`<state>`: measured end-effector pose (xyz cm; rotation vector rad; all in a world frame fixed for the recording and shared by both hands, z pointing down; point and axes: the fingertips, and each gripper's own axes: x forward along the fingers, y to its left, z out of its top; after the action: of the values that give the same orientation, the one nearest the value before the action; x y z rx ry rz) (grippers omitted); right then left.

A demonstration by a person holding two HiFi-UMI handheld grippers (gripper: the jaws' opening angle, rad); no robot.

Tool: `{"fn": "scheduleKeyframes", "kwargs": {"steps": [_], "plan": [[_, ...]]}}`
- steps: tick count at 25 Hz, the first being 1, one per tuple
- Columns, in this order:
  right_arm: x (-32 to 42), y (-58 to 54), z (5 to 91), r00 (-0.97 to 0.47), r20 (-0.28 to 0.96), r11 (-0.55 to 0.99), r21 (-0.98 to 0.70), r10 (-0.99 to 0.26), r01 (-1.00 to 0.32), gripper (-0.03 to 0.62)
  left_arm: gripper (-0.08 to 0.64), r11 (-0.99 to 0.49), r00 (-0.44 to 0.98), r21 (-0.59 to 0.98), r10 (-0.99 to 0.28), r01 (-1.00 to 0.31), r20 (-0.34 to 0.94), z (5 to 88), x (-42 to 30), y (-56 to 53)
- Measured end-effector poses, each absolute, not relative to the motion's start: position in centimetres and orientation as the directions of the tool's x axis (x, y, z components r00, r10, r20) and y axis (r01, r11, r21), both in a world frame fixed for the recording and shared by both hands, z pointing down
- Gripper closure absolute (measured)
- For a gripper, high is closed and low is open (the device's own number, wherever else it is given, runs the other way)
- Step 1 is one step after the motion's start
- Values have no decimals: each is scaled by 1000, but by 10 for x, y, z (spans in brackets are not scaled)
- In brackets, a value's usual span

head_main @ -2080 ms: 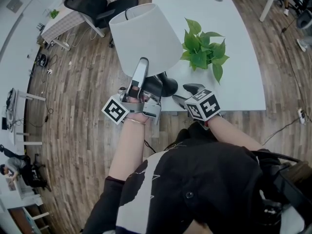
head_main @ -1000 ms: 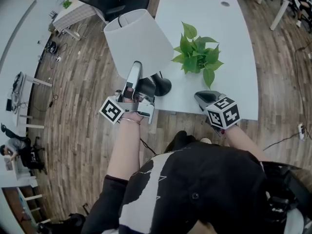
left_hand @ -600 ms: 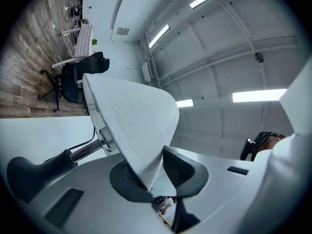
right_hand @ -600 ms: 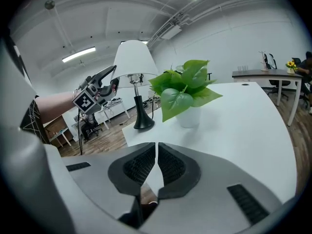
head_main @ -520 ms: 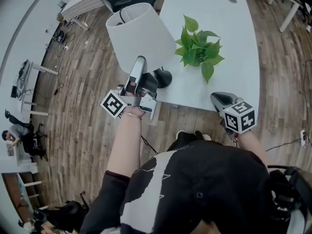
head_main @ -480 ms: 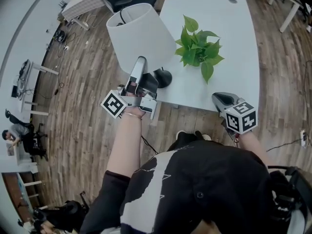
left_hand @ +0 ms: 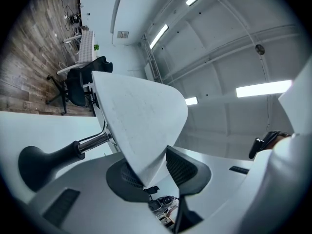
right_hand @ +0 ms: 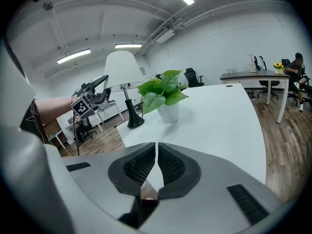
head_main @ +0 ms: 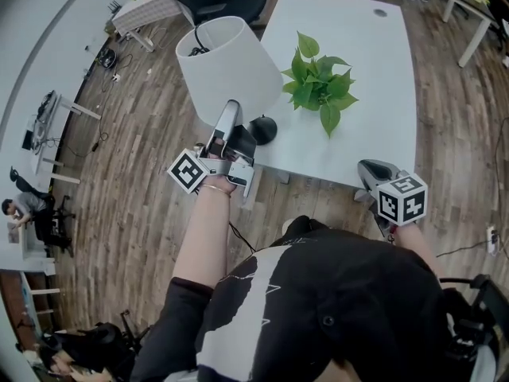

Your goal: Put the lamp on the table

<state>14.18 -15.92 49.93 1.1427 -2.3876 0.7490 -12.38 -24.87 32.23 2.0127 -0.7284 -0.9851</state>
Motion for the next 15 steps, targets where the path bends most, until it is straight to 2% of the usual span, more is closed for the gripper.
{"fn": "scheduleKeyframes", "kwargs": {"steps": [15], "plan": [[161, -140, 491, -618, 520, 557, -292, -590, -778, 563, 423, -519, 513, 834, -775, -187, -367, 331, -109, -222]]}}
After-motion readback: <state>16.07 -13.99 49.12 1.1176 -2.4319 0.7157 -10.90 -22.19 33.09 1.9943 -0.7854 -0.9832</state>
